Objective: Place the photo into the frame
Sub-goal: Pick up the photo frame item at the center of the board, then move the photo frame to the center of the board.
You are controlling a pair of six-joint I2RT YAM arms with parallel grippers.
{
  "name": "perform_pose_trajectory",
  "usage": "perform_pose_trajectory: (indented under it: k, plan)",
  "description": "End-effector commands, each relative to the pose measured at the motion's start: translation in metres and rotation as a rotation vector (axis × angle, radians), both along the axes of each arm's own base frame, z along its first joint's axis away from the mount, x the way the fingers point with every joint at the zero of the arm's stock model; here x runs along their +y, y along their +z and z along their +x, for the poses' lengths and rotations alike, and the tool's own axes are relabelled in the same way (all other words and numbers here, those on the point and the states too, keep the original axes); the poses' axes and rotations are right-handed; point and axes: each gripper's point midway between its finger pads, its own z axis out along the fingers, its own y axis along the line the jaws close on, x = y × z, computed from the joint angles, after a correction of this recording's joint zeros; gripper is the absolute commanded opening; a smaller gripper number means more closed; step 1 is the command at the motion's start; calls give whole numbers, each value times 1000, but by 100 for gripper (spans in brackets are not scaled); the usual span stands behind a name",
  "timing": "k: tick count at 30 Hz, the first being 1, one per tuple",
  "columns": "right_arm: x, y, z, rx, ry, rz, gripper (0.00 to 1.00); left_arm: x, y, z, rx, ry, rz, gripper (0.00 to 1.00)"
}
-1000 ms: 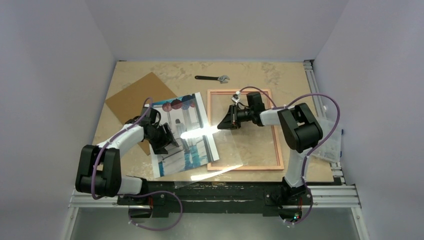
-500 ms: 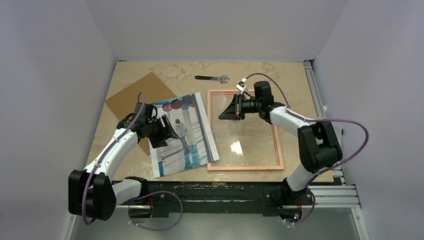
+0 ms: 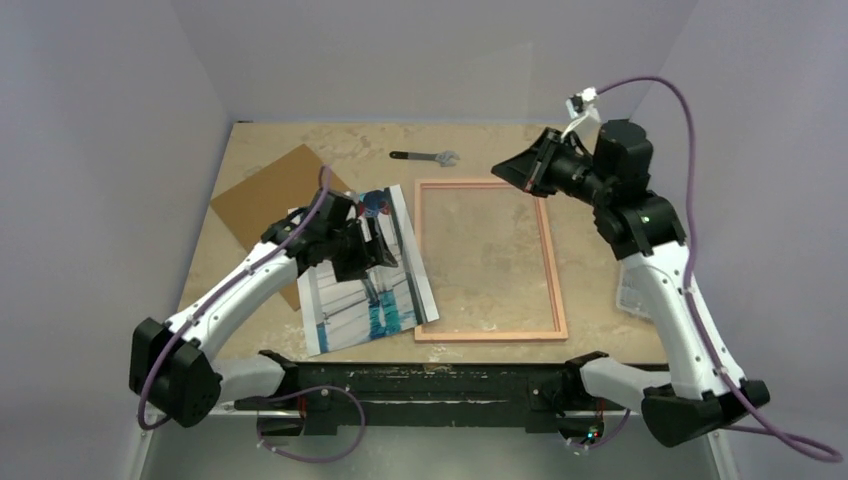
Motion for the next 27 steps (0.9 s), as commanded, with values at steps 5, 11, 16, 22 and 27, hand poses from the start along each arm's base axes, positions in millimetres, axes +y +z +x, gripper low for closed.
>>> perform_pose_trajectory:
  k: [5,11,16,22,27]
  plan:
    - [-84,39,-28,-116,-357,-238,0,-106,8,30,-20,-147,44,73]
    - [-120,33,-38,-131,-497,-352,0,-177,-28,41,41,-208,136,67]
    - [-129,19,-38,-114,-520,-404,0,-201,-81,45,119,-224,180,62]
    - [-122,7,-33,-97,-491,-403,0,-184,-106,47,137,-238,307,61]
    - [-112,-2,-25,-82,-458,-384,0,-159,-117,42,170,-227,406,60]
